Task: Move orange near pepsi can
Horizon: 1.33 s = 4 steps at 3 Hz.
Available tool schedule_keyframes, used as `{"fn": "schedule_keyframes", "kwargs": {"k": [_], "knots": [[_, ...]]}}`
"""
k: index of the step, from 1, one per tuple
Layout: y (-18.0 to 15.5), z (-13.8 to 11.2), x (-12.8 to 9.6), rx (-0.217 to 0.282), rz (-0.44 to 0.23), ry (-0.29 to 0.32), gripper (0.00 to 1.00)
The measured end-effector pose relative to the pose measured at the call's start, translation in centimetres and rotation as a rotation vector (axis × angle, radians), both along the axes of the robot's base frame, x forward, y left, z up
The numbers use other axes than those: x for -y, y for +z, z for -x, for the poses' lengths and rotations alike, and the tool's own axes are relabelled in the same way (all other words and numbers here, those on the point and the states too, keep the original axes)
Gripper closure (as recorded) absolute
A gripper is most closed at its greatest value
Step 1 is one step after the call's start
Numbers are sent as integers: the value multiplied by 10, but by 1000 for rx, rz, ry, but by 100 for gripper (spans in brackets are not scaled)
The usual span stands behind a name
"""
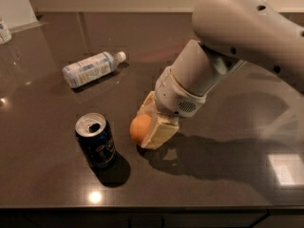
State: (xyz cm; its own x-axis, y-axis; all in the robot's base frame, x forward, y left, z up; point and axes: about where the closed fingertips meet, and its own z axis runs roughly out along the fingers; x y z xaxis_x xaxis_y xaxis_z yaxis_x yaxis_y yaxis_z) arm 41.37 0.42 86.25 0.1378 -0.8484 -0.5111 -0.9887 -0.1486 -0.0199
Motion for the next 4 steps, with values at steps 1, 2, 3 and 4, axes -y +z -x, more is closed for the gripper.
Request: {"fn": "schedule_keyframes", "kwargs": {"k": [1,2,3,4], "knots": [[-9,-1,-3,1,2,0,49],[-15,-4,-1,17,-15,-13,26],[-14,-3,-2,18,-13,-9,3],[-13,-2,-3,19,-12,-8,0]]}}
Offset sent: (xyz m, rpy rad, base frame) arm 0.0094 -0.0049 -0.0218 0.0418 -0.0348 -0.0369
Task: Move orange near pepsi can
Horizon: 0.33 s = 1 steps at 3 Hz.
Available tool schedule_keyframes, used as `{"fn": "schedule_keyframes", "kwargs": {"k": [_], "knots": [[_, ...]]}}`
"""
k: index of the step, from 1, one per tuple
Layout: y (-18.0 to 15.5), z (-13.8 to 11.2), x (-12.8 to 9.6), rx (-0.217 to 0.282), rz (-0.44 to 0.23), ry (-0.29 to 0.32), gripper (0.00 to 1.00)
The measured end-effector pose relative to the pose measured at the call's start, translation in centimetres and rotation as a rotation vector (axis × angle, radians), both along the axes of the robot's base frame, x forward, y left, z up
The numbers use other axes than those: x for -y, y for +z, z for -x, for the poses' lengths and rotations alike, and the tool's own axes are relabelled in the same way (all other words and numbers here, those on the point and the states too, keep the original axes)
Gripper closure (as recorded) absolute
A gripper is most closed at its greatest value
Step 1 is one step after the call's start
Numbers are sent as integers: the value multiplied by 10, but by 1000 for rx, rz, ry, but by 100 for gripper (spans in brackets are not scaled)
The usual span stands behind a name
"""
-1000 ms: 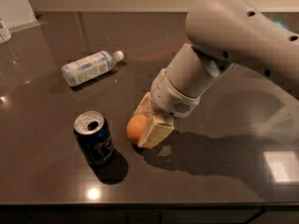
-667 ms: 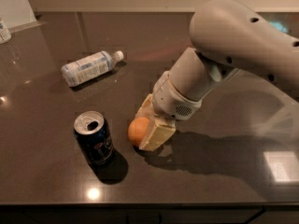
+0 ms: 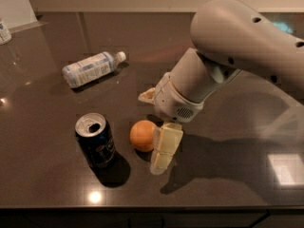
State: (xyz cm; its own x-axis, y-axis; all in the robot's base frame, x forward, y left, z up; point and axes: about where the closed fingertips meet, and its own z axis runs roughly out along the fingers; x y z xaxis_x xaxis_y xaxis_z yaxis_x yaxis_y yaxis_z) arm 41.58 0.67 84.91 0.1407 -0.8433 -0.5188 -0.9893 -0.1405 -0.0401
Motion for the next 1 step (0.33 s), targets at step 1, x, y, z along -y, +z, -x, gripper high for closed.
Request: {"fn": "schedule_keyframes", "kwargs": {"k": [1], "knots": [[0,0,0,0,0,0,0]]}}
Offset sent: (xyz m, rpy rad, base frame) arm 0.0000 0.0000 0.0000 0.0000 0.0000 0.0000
